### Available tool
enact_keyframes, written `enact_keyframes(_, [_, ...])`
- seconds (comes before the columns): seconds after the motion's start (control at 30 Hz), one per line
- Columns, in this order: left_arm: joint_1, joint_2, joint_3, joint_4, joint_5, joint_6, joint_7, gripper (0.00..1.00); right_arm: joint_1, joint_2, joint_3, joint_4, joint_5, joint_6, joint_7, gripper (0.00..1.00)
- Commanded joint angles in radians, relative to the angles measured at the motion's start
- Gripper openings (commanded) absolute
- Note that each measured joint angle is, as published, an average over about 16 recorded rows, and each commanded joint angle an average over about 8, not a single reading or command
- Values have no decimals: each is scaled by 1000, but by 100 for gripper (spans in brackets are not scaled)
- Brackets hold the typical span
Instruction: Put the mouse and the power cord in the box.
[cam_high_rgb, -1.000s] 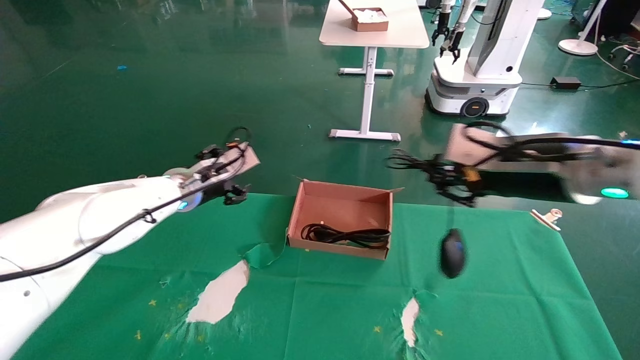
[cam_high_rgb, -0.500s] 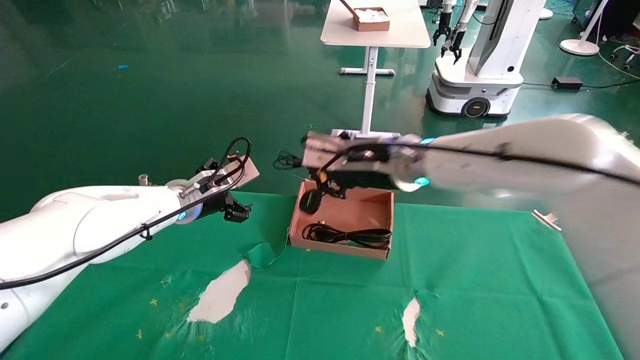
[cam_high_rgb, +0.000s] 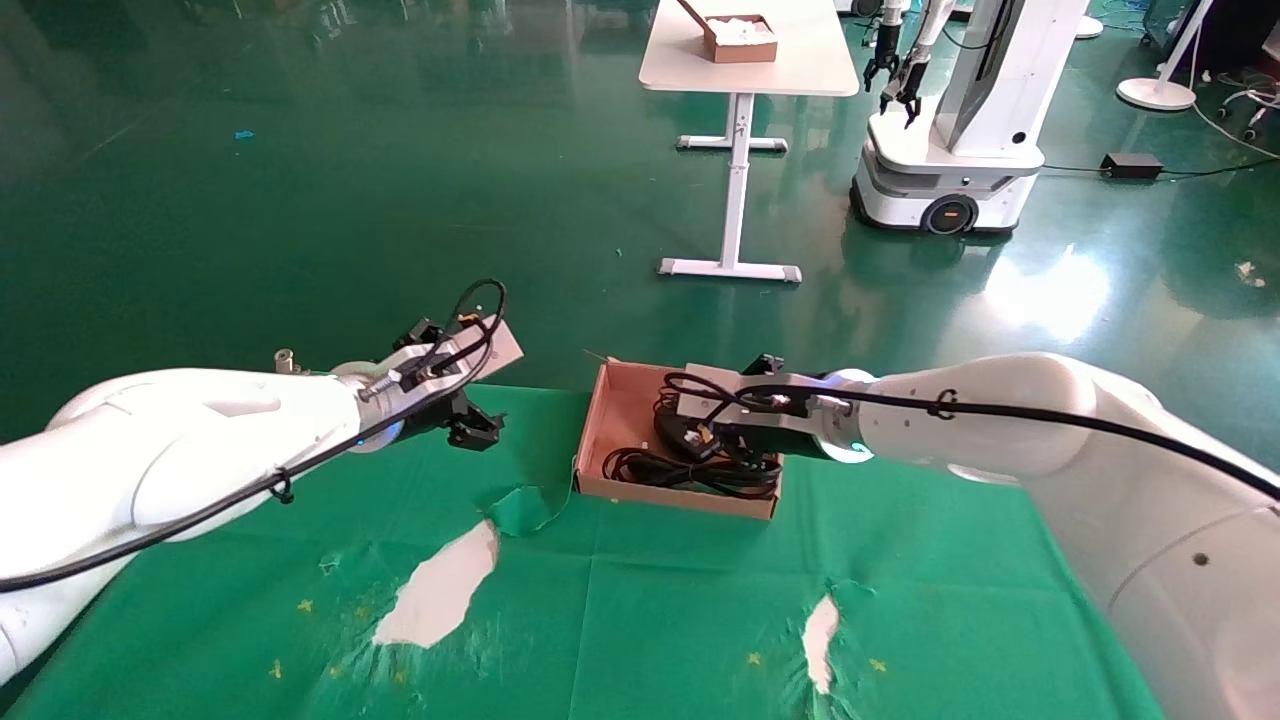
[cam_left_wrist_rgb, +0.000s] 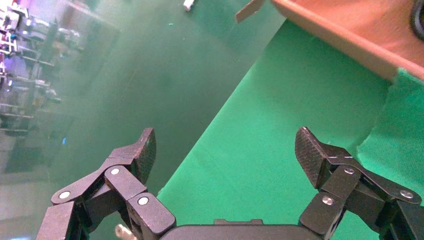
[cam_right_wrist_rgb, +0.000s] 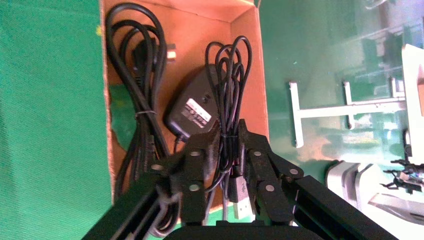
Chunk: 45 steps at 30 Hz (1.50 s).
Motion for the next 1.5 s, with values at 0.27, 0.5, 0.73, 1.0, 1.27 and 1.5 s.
enact_keyframes(0.27, [0, 2, -1, 3, -5, -1, 4, 100, 0, 5, 4, 13, 1, -7, -2, 100])
enact_keyframes(0.5, [0, 4, -2, 7, -10, -2, 8, 100, -15, 29, 23, 47, 32, -34, 2, 100])
enact_keyframes(0.73, [0, 3, -2, 6, -9, -2, 8, 100, -74, 108, 75, 133, 154, -115, 25, 100])
enact_keyframes(1.0, [0, 3, -2, 6, -9, -2, 8, 100, -148, 209, 142, 244, 308, -219, 54, 100])
enact_keyframes(1.27, [0, 3, -2, 6, -9, -2, 8, 100, -221, 309, 209, 354, 461, -322, 82, 100])
enact_keyframes(1.5, [7, -4, -15, -1, -24, 10, 16, 100, -287, 398, 268, 452, 597, -414, 108, 100])
